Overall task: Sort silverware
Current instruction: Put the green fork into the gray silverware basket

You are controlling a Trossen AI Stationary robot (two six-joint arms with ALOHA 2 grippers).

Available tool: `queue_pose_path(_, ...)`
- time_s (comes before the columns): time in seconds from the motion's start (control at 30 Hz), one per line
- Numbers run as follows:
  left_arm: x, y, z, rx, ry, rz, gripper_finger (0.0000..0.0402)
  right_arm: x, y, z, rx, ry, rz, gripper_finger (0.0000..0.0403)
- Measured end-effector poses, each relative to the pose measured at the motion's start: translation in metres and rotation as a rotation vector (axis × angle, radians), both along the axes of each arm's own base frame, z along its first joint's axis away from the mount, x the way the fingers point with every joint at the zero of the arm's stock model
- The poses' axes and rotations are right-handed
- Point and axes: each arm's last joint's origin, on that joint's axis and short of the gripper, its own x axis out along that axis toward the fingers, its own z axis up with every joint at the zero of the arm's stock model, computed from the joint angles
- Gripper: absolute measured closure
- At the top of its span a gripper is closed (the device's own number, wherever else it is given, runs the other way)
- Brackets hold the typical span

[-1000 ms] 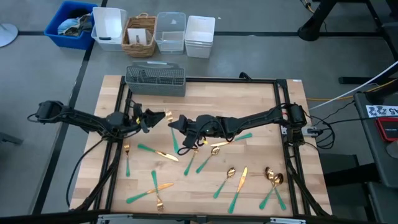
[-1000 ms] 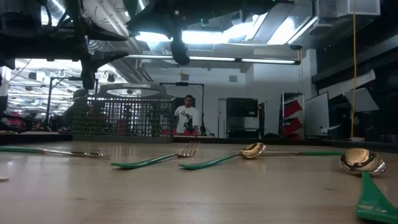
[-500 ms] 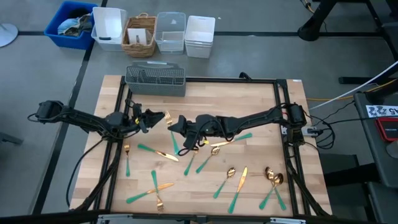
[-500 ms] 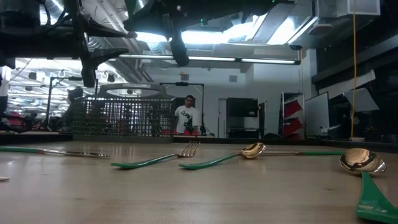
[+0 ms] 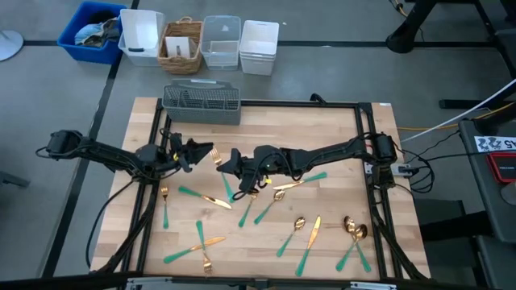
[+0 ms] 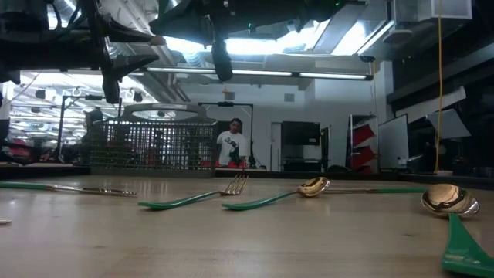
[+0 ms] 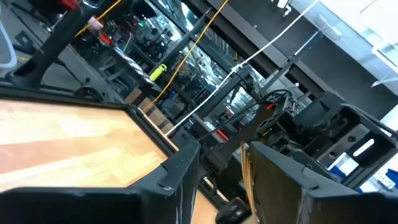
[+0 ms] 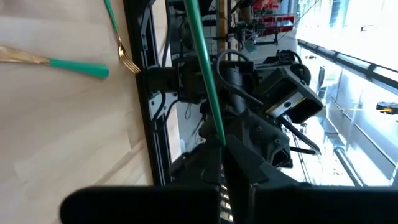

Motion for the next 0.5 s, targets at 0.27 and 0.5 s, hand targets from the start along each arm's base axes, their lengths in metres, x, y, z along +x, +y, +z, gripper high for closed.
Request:
queue_pose_path(0.27,0.0032,-0.0007,-0.0042,0.015,0.038,-0.015,0.0319,0.0003,-0.0054,-0.0004,0.01,0.005,0.003,0.0395)
queue_pose_path(0.5,0.004,-0.0012,-0.0043,0.072,0.057,-0.017,0.0392,0.0001,-0.0058,-0.0012,0.002,0.011,0.002,0.0395)
